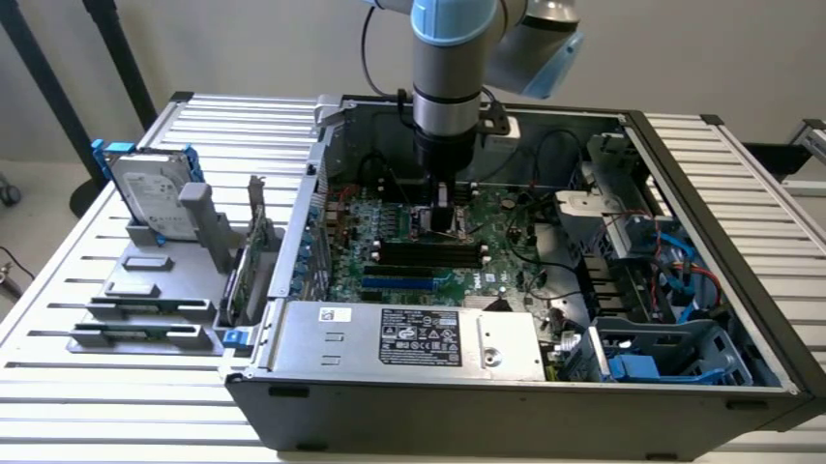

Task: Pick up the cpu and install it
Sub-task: 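Place the cpu into insertion slot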

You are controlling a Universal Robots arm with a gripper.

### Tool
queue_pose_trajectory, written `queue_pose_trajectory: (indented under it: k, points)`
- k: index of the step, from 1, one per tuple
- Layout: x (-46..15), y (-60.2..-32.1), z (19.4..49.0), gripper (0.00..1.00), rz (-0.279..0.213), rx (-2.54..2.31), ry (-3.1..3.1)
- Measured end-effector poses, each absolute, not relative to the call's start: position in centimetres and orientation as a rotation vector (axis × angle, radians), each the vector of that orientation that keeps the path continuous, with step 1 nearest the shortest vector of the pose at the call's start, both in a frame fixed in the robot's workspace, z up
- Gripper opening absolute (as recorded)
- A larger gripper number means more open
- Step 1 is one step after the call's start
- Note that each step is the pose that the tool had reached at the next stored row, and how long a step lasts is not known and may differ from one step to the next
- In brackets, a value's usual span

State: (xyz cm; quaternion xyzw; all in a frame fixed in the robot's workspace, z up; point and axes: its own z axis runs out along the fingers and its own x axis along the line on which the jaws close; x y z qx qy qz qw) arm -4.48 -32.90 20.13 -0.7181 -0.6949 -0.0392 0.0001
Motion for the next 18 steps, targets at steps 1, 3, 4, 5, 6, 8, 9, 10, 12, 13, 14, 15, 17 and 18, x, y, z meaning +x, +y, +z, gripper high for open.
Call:
queue_pose_trajectory:
  k: [1, 3, 4, 5, 6, 8, 9, 10, 12, 13, 14, 15, 17, 18]
  points:
    - [-4.5, -32.9, 20.2, 0.62, -0.123, -2.256, -2.183]
    - [-4.6, -32.9, 20.3, 0.62, -0.123, -2.256, -2.183]
    - [-4.7, -32.9, 20.3, 0.6, -0.123, -2.256, -2.183]
    - [-4.8, -32.9, 20.4, 0.6, -0.123, -2.256, -2.183]
    - [-4.9, -33.0, 20.5, 0.54, -0.123, -2.256, -2.183]
    - [-5.0, -33.0, 20.7, 0.42, -0.123, -2.256, -2.182]
    - [-5.1, -33.0, 20.8, 0.42, -0.123, -2.255, -2.182]
    - [-5.2, -33.0, 20.9, 0.36, -0.123, -2.255, -2.182]
    - [-5.5, -33.0, 21.1, 0.3, -0.123, -2.255, -2.182]
    - [-5.8, -33.0, 21.1, 0.24, -0.123, -2.255, -2.182]
    - [-6.0, -33.0, 21.2, 0.18, -0.122, -2.255, -2.182]
    - [-6.2, -33.1, 21.2, 0.18, -0.121, -2.255, -2.182]
    - [-6.7, -33.1, 21.2, 0.11, -0.12, -2.254, -2.181]
    - [-7.0, -33.1, 21.3, 0.11, -0.12, -2.254, -2.181]
